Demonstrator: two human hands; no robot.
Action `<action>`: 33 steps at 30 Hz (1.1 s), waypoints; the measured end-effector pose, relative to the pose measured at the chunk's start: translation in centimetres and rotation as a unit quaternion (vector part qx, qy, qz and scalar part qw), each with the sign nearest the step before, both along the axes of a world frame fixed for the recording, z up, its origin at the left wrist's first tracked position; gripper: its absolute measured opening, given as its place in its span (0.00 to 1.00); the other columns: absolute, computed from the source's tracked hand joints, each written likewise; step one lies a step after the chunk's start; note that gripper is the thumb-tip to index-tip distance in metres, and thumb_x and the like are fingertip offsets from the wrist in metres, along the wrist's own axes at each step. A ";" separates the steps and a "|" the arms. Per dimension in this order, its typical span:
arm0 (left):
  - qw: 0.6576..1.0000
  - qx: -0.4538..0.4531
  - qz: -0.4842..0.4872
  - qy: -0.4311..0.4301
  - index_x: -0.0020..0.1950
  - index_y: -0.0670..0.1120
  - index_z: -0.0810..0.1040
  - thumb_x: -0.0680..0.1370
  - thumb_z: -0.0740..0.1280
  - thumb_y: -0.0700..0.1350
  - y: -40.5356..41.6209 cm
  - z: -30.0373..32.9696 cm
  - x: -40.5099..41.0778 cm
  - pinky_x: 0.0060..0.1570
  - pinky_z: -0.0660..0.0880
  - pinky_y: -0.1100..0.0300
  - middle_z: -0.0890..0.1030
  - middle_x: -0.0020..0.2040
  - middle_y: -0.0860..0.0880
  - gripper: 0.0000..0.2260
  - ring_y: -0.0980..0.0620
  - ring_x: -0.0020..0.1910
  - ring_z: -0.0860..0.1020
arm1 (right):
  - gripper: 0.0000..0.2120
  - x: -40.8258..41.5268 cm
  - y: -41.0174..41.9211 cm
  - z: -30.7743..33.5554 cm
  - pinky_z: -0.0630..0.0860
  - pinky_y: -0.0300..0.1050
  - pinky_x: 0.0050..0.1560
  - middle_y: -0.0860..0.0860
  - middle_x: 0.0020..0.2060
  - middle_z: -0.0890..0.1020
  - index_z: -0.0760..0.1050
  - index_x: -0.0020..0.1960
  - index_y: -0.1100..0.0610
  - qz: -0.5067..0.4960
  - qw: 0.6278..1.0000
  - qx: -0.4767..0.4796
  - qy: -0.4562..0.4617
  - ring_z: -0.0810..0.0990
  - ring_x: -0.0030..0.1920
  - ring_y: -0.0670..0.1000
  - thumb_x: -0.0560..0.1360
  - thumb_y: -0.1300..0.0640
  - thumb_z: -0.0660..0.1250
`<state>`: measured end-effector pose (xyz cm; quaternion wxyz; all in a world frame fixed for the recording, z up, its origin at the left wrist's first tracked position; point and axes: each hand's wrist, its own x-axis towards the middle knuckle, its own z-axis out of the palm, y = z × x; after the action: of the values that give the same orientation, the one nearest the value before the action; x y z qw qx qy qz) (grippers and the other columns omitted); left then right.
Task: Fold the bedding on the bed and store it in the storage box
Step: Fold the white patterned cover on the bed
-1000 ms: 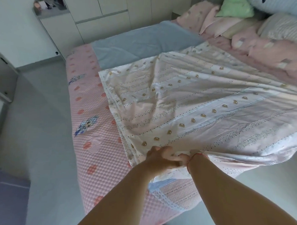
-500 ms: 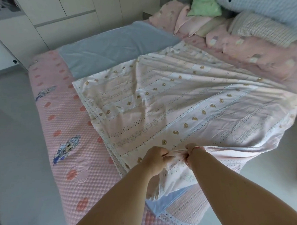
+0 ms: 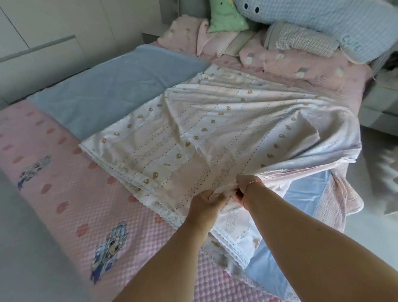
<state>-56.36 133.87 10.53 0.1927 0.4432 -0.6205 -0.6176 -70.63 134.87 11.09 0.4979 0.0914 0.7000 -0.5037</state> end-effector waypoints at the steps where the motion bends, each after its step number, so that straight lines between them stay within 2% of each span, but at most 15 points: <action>1: 1.000 -0.006 0.001 -0.006 0.33 0.46 0.64 0.77 0.69 0.51 -0.7 -0.3 1.0 0.24 0.54 0.65 0.60 0.24 0.56 0.20 0.56 0.25 0.56 | 0.14 0.8 -0.5 -0.1 0.75 0.42 0.28 0.54 0.29 0.72 0.68 0.37 0.58 -0.005 1.000 0.003 0.013 0.73 0.25 0.51 0.79 0.54 0.61; 4: 1.000 -0.017 -0.023 -0.003 0.33 0.46 0.65 0.79 0.66 0.49 -2.5 -0.2 3.2 0.24 0.56 0.66 0.62 0.22 0.56 0.17 0.57 0.24 0.58 | 0.19 3.2 -1.4 0.6 0.78 0.46 0.43 0.54 0.28 0.74 0.72 0.37 0.60 -0.027 0.999 0.014 0.044 0.74 0.29 0.51 0.78 0.46 0.63; 6: 0.999 -0.015 -0.031 0.006 0.33 0.45 0.66 0.80 0.64 0.49 -2.9 0.0 4.0 0.24 0.57 0.67 0.62 0.22 0.57 0.18 0.59 0.23 0.58 | 0.22 4.1 -1.7 0.6 0.78 0.47 0.47 0.55 0.28 0.75 0.72 0.36 0.61 -0.034 0.998 0.018 0.048 0.74 0.29 0.51 0.77 0.43 0.62; 8: 0.999 -0.014 -0.034 0.019 0.32 0.46 0.65 0.81 0.64 0.49 -3.8 0.0 4.7 0.23 0.57 0.68 0.62 0.21 0.57 0.19 0.60 0.21 0.58 | 0.23 4.5 -2.3 0.5 0.77 0.45 0.41 0.55 0.28 0.75 0.72 0.35 0.61 -0.037 0.998 0.020 0.050 0.74 0.29 0.51 0.77 0.42 0.62; 11: 0.999 -0.018 -0.036 0.029 0.32 0.45 0.65 0.81 0.63 0.50 -5.2 0.4 5.4 0.22 0.57 0.68 0.61 0.21 0.57 0.19 0.60 0.21 0.58 | 0.20 4.7 -3.5 0.7 0.74 0.42 0.31 0.54 0.27 0.74 0.72 0.37 0.60 -0.067 0.996 0.003 0.064 0.73 0.27 0.50 0.77 0.45 0.64; 15: 0.999 -0.026 -0.027 0.031 0.31 0.46 0.63 0.81 0.63 0.51 -7.8 0.7 5.4 0.22 0.55 0.68 0.60 0.21 0.56 0.21 0.59 0.21 0.56 | 0.15 4.2 -5.5 1.1 0.76 0.42 0.32 0.54 0.28 0.74 0.72 0.39 0.61 -0.117 0.990 -0.037 0.070 0.74 0.27 0.50 0.78 0.51 0.65; 18: 0.999 -0.016 -0.016 0.028 0.31 0.47 0.63 0.81 0.63 0.51 -10.3 0.8 5.5 0.24 0.55 0.66 0.60 0.23 0.56 0.21 0.57 0.23 0.57 | 0.14 4.0 -8.1 1.3 0.78 0.46 0.39 0.54 0.29 0.75 0.71 0.39 0.61 -0.122 0.988 -0.049 0.082 0.74 0.28 0.51 0.78 0.53 0.65; 20: 1.000 -0.008 -0.002 0.024 0.31 0.47 0.64 0.81 0.63 0.52 -12.4 0.8 5.8 0.25 0.57 0.65 0.62 0.22 0.56 0.21 0.57 0.23 0.58 | 0.13 4.2 -10.5 1.9 0.79 0.46 0.39 0.54 0.30 0.75 0.71 0.39 0.60 -0.105 0.989 -0.057 0.084 0.75 0.29 0.51 0.78 0.54 0.64; 23: 1.000 0.004 0.026 0.002 0.31 0.47 0.65 0.81 0.63 0.53 -16.5 0.9 6.0 0.29 0.59 0.63 0.64 0.22 0.56 0.20 0.55 0.25 0.61 | 0.10 4.2 -14.5 2.7 0.78 0.43 0.26 0.55 0.30 0.75 0.72 0.40 0.61 -0.084 0.990 -0.081 0.083 0.75 0.28 0.51 0.79 0.57 0.64; 24: 0.999 0.012 0.035 -0.002 0.32 0.47 0.65 0.80 0.63 0.53 -17.8 0.8 6.2 0.30 0.59 0.62 0.64 0.22 0.56 0.20 0.54 0.26 0.61 | 0.09 4.4 -15.6 2.8 0.77 0.43 0.24 0.55 0.30 0.75 0.72 0.41 0.61 -0.074 0.990 -0.085 0.084 0.75 0.28 0.51 0.79 0.58 0.64; 29: 0.998 0.017 0.058 0.007 0.31 0.47 0.64 0.80 0.63 0.55 -23.9 1.0 6.9 0.31 0.58 0.59 0.62 0.21 0.56 0.21 0.53 0.26 0.59 | 0.05 4.6 -22.1 3.4 0.75 0.42 0.25 0.55 0.30 0.73 0.72 0.50 0.61 -0.026 0.990 -0.078 0.111 0.72 0.26 0.51 0.78 0.59 0.63; 31: 0.996 0.031 0.074 0.025 0.33 0.46 0.66 0.79 0.64 0.55 -26.5 0.4 7.4 0.33 0.59 0.57 0.62 0.22 0.56 0.19 0.51 0.28 0.60 | 0.05 5.0 -24.7 3.4 0.69 0.42 0.27 0.56 0.30 0.71 0.71 0.47 0.61 0.010 0.986 -0.061 0.153 0.70 0.26 0.52 0.77 0.58 0.63; 33: 0.994 0.047 0.090 0.040 0.39 0.44 0.71 0.78 0.66 0.56 -28.8 0.4 8.2 0.36 0.61 0.54 0.64 0.27 0.51 0.17 0.49 0.34 0.62 | 0.07 5.8 -27.2 3.5 0.64 0.38 0.25 0.57 0.28 0.70 0.69 0.42 0.60 0.040 0.980 -0.046 0.188 0.68 0.22 0.51 0.76 0.58 0.62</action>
<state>-48.11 105.05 10.96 0.2511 0.4806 -0.5399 -0.6438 -64.81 107.65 14.62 0.3804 -0.0562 0.7603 -0.5235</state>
